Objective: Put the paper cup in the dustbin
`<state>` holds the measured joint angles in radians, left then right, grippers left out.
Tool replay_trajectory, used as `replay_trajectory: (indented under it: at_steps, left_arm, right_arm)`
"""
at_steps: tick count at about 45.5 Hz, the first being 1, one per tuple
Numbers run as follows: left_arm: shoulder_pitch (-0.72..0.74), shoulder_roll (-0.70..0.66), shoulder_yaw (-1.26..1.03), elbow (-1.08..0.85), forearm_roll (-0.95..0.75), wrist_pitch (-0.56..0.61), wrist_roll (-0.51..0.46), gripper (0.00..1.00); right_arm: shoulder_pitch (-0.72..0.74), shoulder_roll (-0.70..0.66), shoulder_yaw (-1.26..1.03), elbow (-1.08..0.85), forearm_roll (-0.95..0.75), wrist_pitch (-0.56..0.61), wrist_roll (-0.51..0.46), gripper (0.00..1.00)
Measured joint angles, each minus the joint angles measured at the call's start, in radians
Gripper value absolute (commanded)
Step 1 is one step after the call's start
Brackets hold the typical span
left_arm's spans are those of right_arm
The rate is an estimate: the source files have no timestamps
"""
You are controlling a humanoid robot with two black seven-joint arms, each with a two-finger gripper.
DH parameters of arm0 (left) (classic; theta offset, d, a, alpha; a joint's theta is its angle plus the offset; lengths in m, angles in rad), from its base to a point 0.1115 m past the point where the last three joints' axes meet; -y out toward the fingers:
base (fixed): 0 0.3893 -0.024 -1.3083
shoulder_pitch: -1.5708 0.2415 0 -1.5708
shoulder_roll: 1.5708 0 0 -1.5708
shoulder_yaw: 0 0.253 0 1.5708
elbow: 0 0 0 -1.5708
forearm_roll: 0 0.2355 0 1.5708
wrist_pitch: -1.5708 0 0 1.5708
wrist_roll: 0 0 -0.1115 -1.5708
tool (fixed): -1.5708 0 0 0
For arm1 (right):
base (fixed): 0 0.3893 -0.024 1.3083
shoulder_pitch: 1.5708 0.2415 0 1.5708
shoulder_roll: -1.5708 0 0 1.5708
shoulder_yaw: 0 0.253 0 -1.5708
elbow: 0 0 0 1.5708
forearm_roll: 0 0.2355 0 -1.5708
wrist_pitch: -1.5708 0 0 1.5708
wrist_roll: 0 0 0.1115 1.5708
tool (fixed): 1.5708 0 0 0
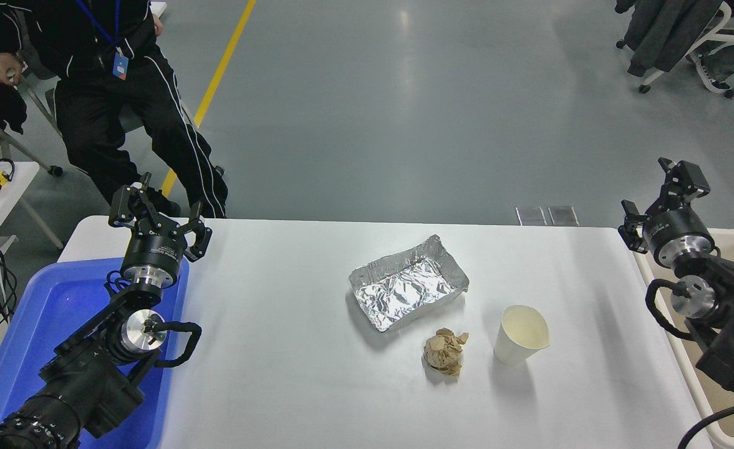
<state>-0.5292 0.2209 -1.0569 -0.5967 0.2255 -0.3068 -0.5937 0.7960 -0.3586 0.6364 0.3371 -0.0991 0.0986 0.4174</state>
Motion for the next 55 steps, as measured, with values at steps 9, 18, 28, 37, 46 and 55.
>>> replay_trajectory:
  at_steps: [9, 18, 28, 37, 46, 55]
  left_arm:
    - [0.000, 0.000, 0.000, 0.000, 0.000, 0.000, 0.000, 1.00]
    - [0.000, 0.000, 0.000, 0.000, 0.000, 0.000, 0.000, 1.00]
    - [0.000, 0.000, 0.000, 0.000, 0.000, 0.000, 0.000, 1.00]
    - [0.000, 0.000, 0.000, 0.000, 0.000, 0.000, 0.000, 1.00]
    - [0.000, 0.000, 0.000, 0.000, 0.000, 0.000, 0.000, 1.00]
    - [0.000, 0.000, 0.000, 0.000, 0.000, 0.000, 0.000, 1.00]
  right_arm:
    - [0.020, 0.001, -0.020, -0.011, -0.003, 0.000, 0.000, 0.99]
    - [0.109, -0.001, -0.231, -0.017, -0.006, -0.002, -0.005, 0.99]
    - [0.279, -0.012, -0.683, -0.011, -0.009, 0.009, -0.008, 0.99]
    - [0.423, -0.006, -1.029, -0.001, -0.101, 0.085, -0.009, 0.99]
    - [0.567, 0.001, -1.210, 0.086, -0.269, 0.167, -0.008, 0.99]
    - [0.713, 0.025, -1.362, 0.258, -0.491, 0.209, -0.007, 0.99]
